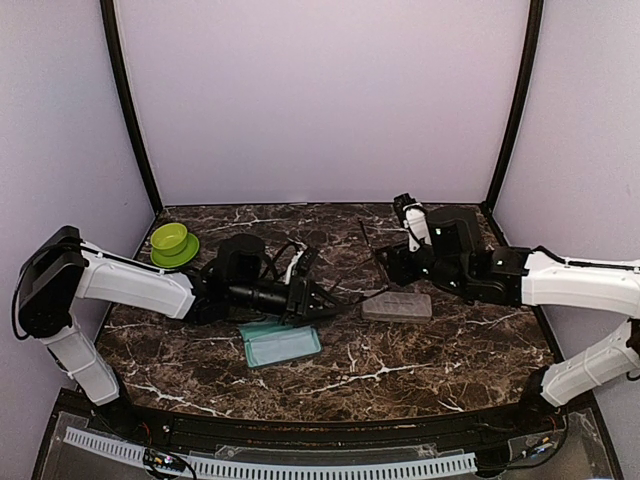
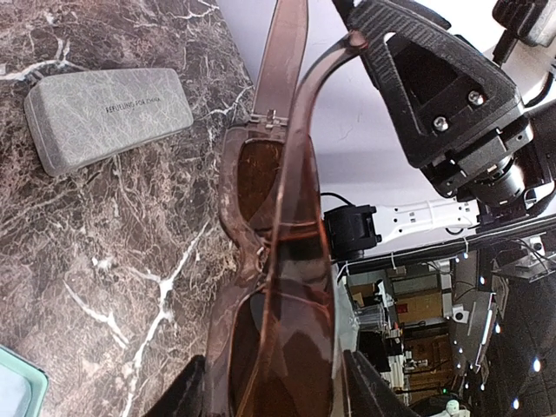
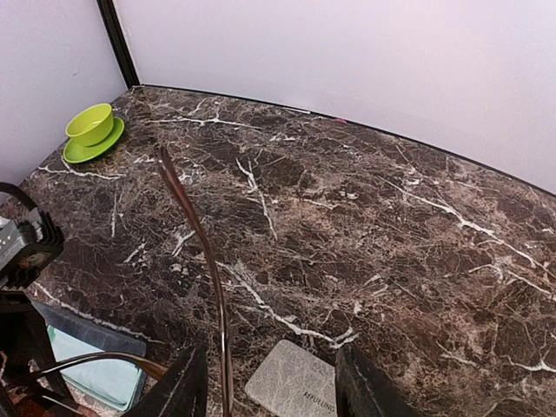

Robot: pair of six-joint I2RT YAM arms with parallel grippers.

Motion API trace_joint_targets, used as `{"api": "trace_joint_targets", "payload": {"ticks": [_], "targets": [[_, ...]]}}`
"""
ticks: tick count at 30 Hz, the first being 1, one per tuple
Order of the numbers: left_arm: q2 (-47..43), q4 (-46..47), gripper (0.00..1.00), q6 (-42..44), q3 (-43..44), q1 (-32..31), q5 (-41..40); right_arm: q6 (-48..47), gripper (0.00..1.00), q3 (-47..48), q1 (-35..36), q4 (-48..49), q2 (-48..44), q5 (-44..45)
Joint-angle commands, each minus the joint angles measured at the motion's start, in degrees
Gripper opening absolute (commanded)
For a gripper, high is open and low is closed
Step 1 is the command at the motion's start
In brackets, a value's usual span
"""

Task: Organize the sunglasses
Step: Pass from the right arm to the left, then close the left temple of the sunglasses on the sunglasses.

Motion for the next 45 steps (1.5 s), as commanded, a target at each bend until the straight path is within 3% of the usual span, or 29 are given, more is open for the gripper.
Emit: {"api": "trace_joint_targets", "payload": {"ticks": [1, 10, 23, 45], "targets": [[-3.2, -0.9, 0.0, 4.5, 0.0, 0.5, -1.1, -0.6, 0.51, -0.5, -0.1, -0.4, -3.3, 2.5], [-3.7, -9.4, 0.0, 12.9, 2.8, 0.5, -4.8, 0.7, 0.52, 2.9, -0.1, 0.1, -1.4, -1.5], [-4.1, -12.6, 0.0, 15.6, 4.1, 0.4, -6.7, 3.4, 0.53, 10.1, 0.5, -4.1, 10.1, -5.5], [-6.2, -13.5, 0.0, 19.8, 4.0, 0.2, -11.5, 8.0, 0.54, 5.1, 2.2, -4.2, 10.6, -2.8]]}}
